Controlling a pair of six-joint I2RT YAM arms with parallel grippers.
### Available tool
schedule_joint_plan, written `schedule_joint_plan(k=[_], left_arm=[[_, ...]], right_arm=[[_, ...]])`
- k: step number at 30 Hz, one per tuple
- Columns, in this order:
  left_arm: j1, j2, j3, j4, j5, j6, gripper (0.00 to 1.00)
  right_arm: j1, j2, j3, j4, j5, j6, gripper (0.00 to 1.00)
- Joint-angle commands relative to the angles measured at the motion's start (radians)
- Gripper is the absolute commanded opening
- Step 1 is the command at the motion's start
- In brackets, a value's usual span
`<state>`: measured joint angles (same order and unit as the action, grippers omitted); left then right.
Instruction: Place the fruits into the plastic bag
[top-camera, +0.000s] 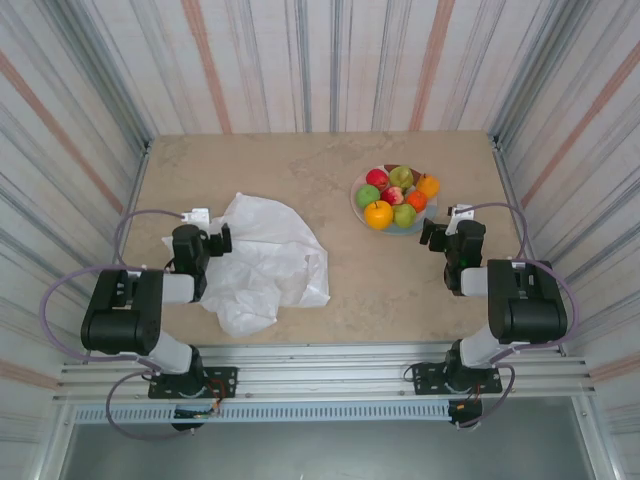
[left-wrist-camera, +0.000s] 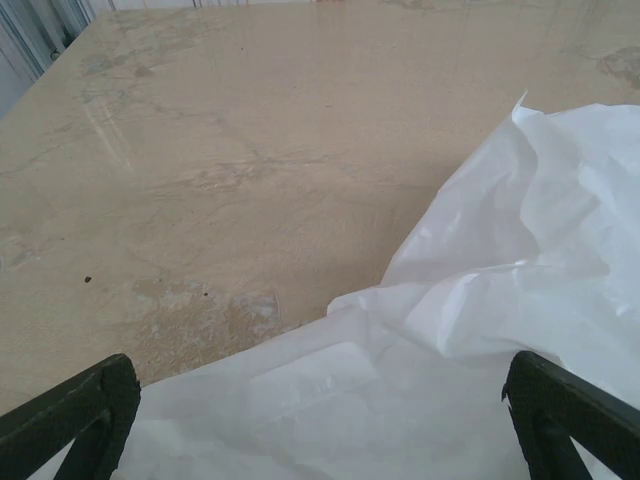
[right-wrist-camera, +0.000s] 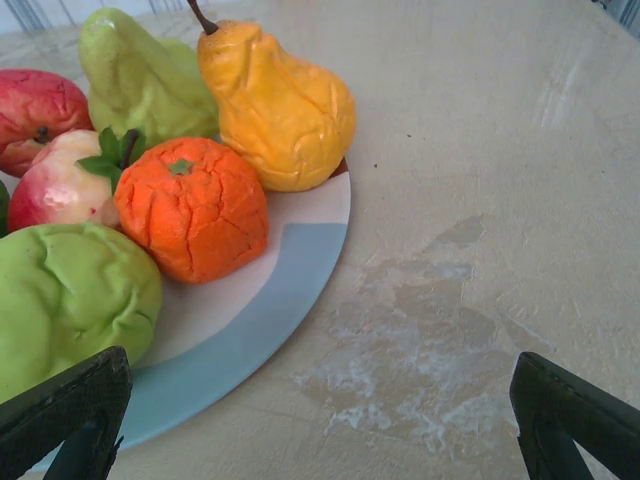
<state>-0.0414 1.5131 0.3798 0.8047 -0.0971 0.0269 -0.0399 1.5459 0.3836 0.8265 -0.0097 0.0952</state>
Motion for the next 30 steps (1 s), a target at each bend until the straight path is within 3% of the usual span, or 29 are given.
schedule_joint_plan(k=[1,30], left_arm=[[-0.004,-0.006,0.016,0.01,-0.005,0.017,0.99],[-0.003,-0.006,0.016,0.009,-0.005,0.018,0.99]], right_arm=[[-0.007,-0.003,0.014,-0.001,-0.024,-0.013,0.99],[-0.013,-0.002,0.019,-0.008,-0.033,-0.009,0.99]])
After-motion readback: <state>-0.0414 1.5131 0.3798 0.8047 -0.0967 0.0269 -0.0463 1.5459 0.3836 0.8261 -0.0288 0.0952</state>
